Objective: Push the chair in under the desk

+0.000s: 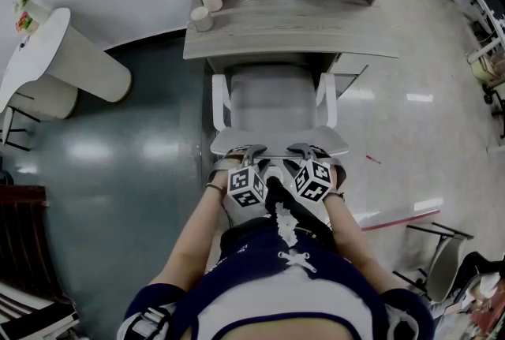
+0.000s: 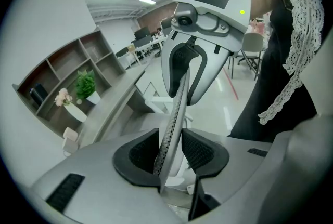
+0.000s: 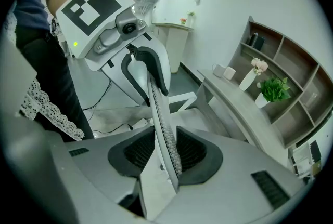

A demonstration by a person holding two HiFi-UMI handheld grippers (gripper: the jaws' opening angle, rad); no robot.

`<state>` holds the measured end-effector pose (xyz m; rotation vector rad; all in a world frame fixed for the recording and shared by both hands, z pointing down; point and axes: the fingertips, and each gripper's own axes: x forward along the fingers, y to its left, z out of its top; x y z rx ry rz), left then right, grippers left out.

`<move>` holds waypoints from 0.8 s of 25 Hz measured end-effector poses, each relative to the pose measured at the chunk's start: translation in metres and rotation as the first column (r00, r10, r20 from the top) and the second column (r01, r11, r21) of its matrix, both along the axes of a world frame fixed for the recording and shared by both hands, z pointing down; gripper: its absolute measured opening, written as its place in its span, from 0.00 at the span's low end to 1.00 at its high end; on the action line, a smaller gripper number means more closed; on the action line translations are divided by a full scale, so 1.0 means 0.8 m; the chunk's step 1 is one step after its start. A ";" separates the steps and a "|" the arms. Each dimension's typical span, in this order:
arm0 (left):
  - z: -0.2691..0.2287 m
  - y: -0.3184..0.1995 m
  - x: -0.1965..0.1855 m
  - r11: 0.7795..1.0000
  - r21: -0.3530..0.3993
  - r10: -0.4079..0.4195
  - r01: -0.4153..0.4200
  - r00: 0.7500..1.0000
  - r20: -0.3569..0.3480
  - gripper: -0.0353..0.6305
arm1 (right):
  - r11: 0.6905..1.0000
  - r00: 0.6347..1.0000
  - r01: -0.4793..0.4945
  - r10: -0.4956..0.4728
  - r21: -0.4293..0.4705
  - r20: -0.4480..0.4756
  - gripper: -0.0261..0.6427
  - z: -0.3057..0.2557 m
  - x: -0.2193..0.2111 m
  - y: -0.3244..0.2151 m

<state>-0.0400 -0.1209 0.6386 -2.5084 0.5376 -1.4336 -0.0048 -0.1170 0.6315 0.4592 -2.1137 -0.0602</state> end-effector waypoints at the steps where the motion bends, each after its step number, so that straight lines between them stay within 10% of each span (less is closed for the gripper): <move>1: 0.000 -0.002 0.000 1.000 -0.001 -0.001 0.001 1.000 0.000 0.26 | 1.000 1.000 0.001 -0.001 0.000 0.000 0.22 0.000 0.000 -0.002; 20: -0.002 -0.028 -0.002 1.000 0.025 0.003 -0.003 1.000 -0.002 0.26 | 1.000 1.000 0.005 -0.005 0.019 -0.001 0.22 -0.001 -0.002 -0.029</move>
